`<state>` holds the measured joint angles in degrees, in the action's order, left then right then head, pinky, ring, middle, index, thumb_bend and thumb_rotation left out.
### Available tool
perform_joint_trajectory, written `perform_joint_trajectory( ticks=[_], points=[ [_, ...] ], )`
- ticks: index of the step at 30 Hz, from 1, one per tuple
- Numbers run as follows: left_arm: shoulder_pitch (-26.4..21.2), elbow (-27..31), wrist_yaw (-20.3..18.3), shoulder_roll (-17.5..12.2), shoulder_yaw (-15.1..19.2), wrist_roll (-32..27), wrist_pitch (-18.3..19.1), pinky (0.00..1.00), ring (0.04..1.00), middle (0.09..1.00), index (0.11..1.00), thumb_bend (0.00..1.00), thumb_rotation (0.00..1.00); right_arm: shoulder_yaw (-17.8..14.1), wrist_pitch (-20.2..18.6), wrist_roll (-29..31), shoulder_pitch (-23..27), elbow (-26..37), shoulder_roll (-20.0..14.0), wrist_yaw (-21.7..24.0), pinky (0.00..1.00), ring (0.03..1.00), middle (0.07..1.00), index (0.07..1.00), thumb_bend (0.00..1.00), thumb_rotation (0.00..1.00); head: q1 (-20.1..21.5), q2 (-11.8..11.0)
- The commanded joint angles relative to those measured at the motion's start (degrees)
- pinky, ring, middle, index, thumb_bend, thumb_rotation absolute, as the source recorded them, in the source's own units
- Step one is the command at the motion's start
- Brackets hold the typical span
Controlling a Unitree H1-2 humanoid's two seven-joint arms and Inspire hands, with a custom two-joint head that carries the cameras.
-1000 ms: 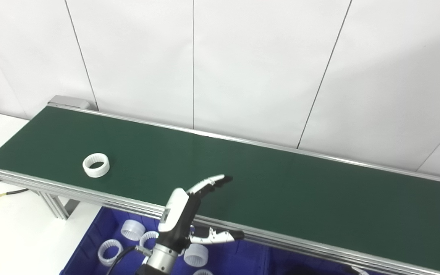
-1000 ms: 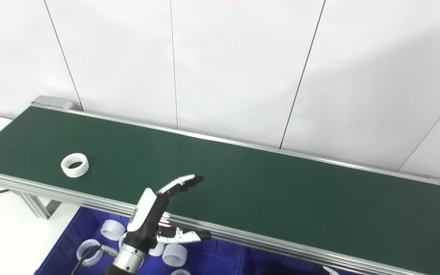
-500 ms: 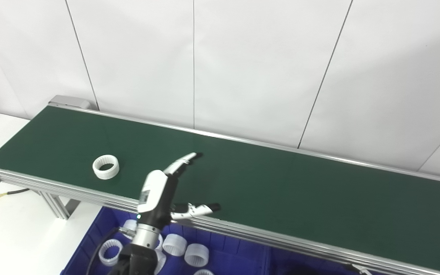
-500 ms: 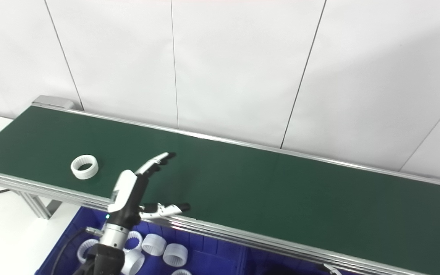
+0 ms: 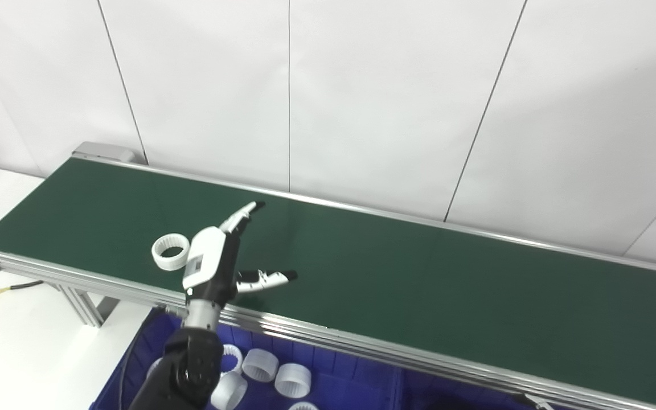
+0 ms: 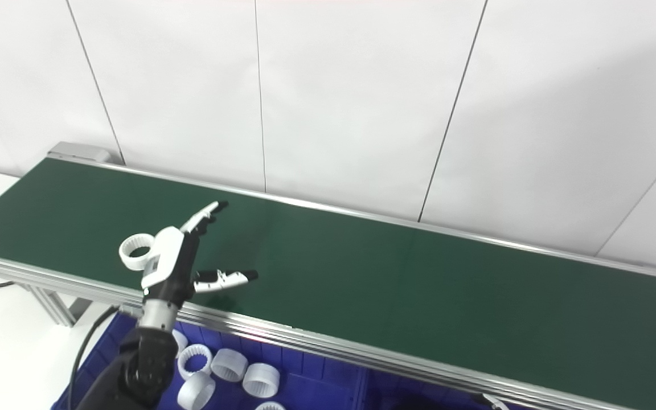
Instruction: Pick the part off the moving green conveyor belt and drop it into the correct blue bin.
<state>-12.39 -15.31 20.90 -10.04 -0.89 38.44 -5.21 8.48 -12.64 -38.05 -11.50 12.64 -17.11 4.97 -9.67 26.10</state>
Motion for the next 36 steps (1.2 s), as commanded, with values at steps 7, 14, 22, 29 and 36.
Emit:
perform_joint_trajectory(
  ticks=[7, 14, 22, 29, 36],
  points=[
    [-5.09, -4.03, 4.23, -3.24, -0.54, 1.59, 2.63, 0.73, 0.841, 0.888, 0.885, 0.83, 0.33, -0.05, 2.76, 0.13, 0.75, 1.16, -0.7, -1.67, 0.63, 0.676, 0.691, 0.826, 0.81, 0.18, -0.04, 0.05],
    [-6.76, -6.28, 2.45, -4.8, -0.68, 0.58, 7.18, 0.75, 0.868, 0.913, 0.909, 0.83, 0.33, 0.13, 3.49, 0.06, 0.81, 0.77, -0.76, -2.36, 0.62, 0.667, 0.685, 0.823, 0.81, 0.19, 0.06, -0.02],
    [-7.37, -7.31, 0.84, -5.38, -0.98, 0.04, 13.58, 0.79, 0.881, 0.923, 0.914, 0.85, 0.32, 0.23, 3.03, 0.17, 0.85, 0.76, -0.79, -2.23, 0.62, 0.669, 0.689, 0.825, 0.81, 0.19, 0.15, 0.02],
    [-8.48, -10.39, 1.08, -6.58, -2.27, 0.27, 16.51, 0.86, 0.904, 0.928, 0.917, 0.85, 0.3, 0.53, 2.88, -0.15, 0.88, 0.95, -1.01, -2.07, 0.62, 0.666, 0.688, 0.826, 0.8, 0.2, 0.43, 0.16],
    [-9.59, -15.22, 2.7, -7.62, -3.07, -0.11, 16.71, 0.87, 0.909, 0.923, 0.918, 0.85, 0.24, 0.62, 3.2, -0.15, 0.64, 1.0, -1.02, -2.44, 0.62, 0.666, 0.686, 0.827, 0.8, 0.2, 0.55, 0.24]
  ],
)
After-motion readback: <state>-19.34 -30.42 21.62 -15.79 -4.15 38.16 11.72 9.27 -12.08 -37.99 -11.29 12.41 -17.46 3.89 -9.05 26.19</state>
